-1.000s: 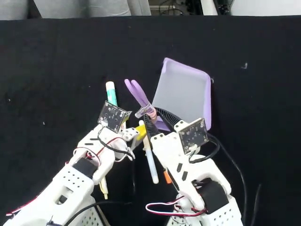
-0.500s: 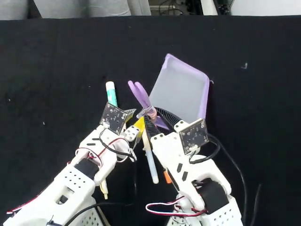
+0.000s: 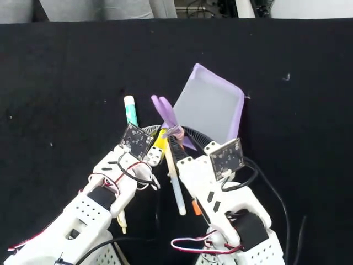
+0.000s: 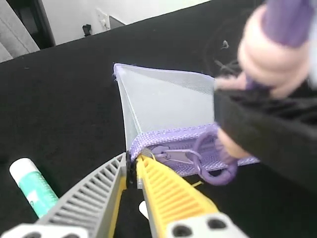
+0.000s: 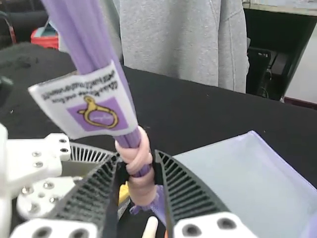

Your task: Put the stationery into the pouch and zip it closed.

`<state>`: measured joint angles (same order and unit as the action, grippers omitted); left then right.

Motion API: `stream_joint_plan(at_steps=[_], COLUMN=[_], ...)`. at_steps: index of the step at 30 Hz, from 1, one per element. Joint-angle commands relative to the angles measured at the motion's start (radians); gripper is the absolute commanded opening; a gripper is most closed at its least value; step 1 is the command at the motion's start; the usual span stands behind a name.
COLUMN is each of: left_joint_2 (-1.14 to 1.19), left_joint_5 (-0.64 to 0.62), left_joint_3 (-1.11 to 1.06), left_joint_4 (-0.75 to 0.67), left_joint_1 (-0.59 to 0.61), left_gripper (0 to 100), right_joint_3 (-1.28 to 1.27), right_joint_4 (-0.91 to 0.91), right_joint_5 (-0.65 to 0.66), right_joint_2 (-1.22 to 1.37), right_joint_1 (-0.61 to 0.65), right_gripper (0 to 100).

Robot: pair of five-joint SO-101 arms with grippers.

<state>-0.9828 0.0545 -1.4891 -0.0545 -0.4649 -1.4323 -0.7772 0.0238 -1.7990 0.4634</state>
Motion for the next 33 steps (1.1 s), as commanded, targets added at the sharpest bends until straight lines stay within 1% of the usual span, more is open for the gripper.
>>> stream_joint_plan(at_steps=[1,3,9,11,16,23,25,29,33], left_joint_2=[-0.008,-0.008,-0.009,-0.009,-0.009,-0.009,-0.009,-0.009,-0.009], left_joint_5=[0.009,0.009,0.009,0.009,0.009,0.006,0.003,0.003,0.003], left_joint_3=[0.035,0.036,0.045,0.047,0.058,0.081,0.084,0.085,0.085], left_joint_4=[-0.014,-0.014,-0.014,-0.014,-0.014,-0.015,-0.015,-0.015,-0.015], left_joint_1=[0.081,0.134,0.262,0.294,0.335,0.433,0.453,0.467,0.467], left_gripper=[3,3,3,3,3,3,3,3,3], right_joint_3=[0.056,0.070,0.081,0.094,0.097,0.101,0.102,0.125,0.125], right_joint_4=[-0.055,-0.077,-0.074,-0.080,-0.081,-0.095,-0.094,-0.095,-0.095], right_joint_5=[0.048,0.052,0.046,0.044,0.051,0.052,0.052,0.046,0.046], right_joint_2=[-0.038,-0.038,-0.039,-0.039,-0.039,-0.039,-0.039,-0.039,-0.039], right_joint_1=[-0.020,-0.026,-0.167,-0.196,-0.219,-0.224,-0.253,-0.327,-0.338], right_gripper=[1.2,1.2,1.2,1.2,1.2,1.2,1.2,1.2,1.2])
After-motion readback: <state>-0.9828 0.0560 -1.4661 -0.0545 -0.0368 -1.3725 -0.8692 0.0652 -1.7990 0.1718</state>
